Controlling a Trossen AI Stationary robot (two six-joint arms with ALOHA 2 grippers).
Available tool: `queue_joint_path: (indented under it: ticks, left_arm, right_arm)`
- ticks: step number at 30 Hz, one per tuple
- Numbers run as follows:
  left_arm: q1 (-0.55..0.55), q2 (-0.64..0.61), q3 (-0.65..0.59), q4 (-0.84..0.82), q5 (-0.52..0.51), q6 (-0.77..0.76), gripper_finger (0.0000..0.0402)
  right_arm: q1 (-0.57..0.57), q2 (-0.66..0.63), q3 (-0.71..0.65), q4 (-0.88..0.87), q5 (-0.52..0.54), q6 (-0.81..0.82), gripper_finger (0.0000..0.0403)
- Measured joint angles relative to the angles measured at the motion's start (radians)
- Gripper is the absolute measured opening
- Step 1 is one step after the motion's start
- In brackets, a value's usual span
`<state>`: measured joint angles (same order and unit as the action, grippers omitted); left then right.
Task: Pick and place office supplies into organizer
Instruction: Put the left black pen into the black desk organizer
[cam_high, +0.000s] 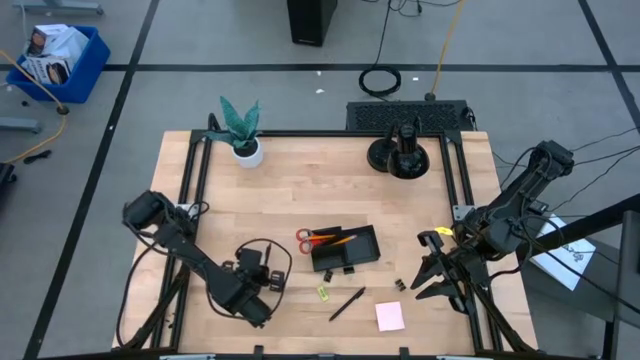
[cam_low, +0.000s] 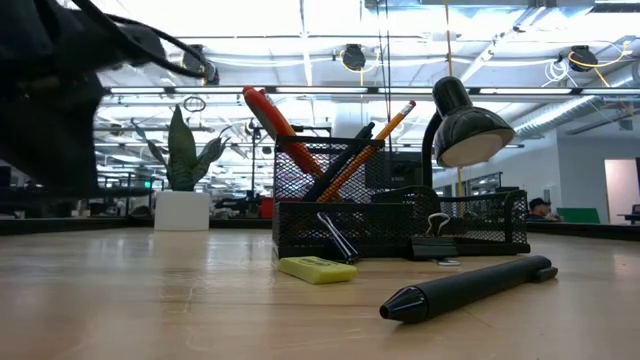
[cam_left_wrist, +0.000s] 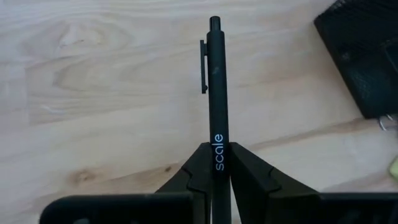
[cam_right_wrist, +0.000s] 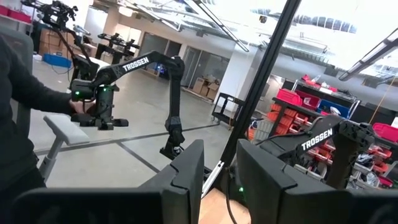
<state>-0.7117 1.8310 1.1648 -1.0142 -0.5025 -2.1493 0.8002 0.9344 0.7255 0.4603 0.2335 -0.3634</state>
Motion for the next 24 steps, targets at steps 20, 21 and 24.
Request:
queue_joint_path:
  ticks: [20,21,24]
  left_arm:
    - [-0.164,-0.073,0.002,0.002,-0.262,-0.013,0.0047]
    - [-0.169,-0.076,0.002,0.002,-0.270,-0.010,0.0047]
    - [-0.187,-0.076,0.002,0.002,-0.291,-0.007,0.0047]
  right_arm:
    - [0.000,0.000,0.000,0.015,0.002,0.001,0.0089]
    - [0.000,0.000,0.000,0.015,0.006,0.001,0.0089]
    - [0.000,0.000,0.000,0.019,0.007,0.002,0.0089]
